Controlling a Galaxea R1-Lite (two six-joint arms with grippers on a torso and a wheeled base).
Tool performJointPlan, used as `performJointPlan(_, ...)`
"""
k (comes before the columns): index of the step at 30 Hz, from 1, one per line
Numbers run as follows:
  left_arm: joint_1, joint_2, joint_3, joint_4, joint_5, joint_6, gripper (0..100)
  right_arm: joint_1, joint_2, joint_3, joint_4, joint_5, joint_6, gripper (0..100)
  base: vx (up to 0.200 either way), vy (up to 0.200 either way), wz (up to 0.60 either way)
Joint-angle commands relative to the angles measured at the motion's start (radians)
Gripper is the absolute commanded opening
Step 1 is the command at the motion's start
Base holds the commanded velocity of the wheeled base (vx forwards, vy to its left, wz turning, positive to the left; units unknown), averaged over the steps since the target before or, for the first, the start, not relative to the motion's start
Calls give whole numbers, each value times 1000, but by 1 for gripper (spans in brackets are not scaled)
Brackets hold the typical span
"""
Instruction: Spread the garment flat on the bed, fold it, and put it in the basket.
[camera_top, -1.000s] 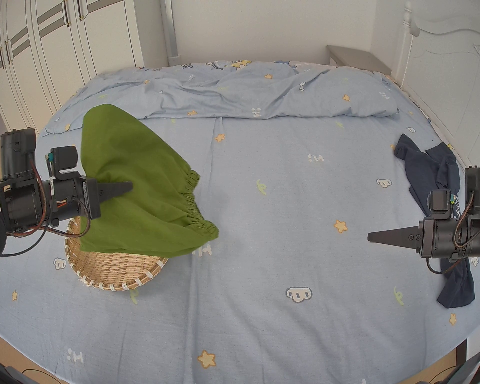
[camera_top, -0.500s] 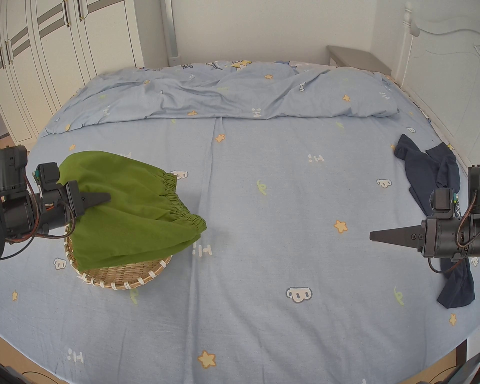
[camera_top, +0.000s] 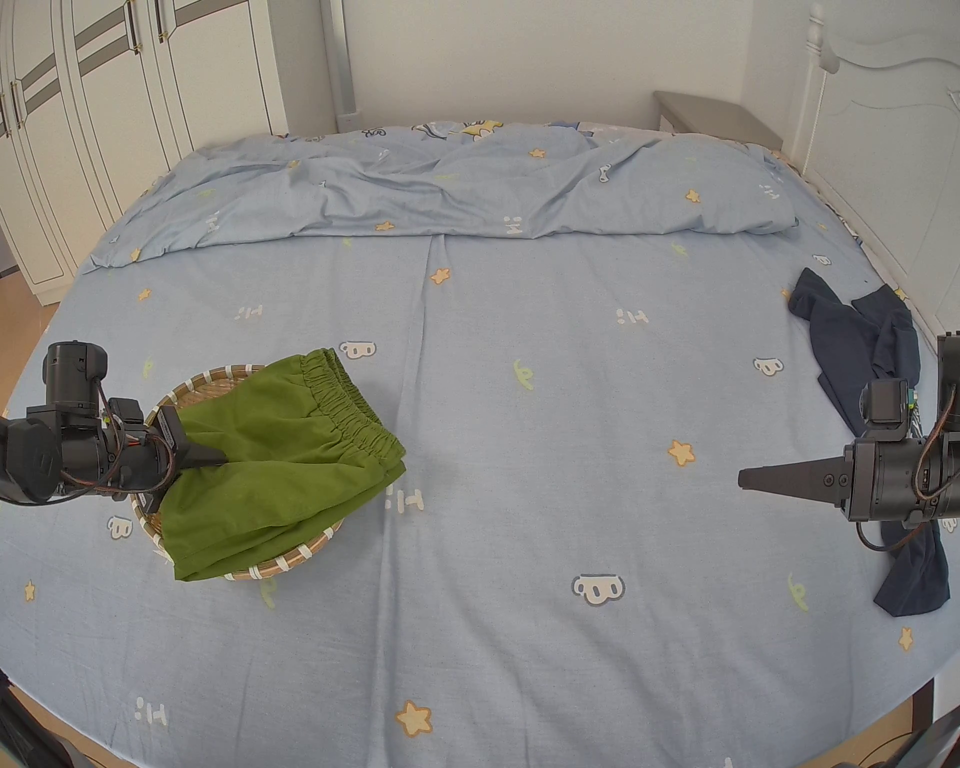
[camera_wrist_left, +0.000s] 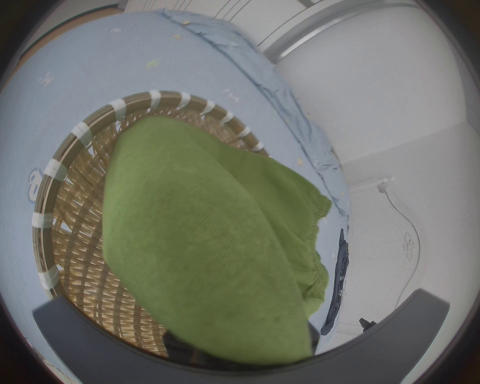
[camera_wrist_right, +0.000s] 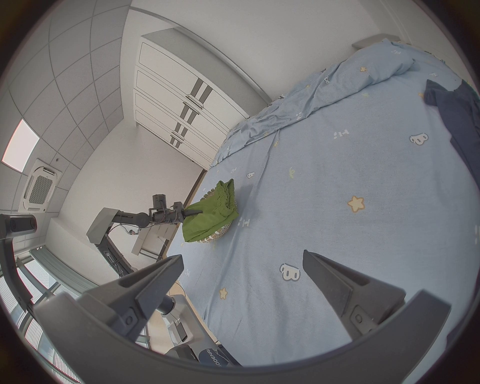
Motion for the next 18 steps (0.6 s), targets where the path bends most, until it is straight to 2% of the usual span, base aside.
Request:
performJointPlan(1,33,82,-86,51,1,-9,0,4,0,2,0,0,0,100,0,0,0)
performJointPlan(9,44,130,-146,57,11,-6,0,5,8,3,-2,0,0,100,0,0,0)
performJointPlan(10,44,130,-150,58,13,-6,100,5,8,6,-2,0,-1,100,0,0,0)
performJointPlan(16,44,97,-179,115,19,-1,100,4,9,6,-2,0,-1,100,0,0,0)
performJointPlan(18,44,19,-198,169,56,5,100,4,9,6,-3,0,-1,100,0,0,0)
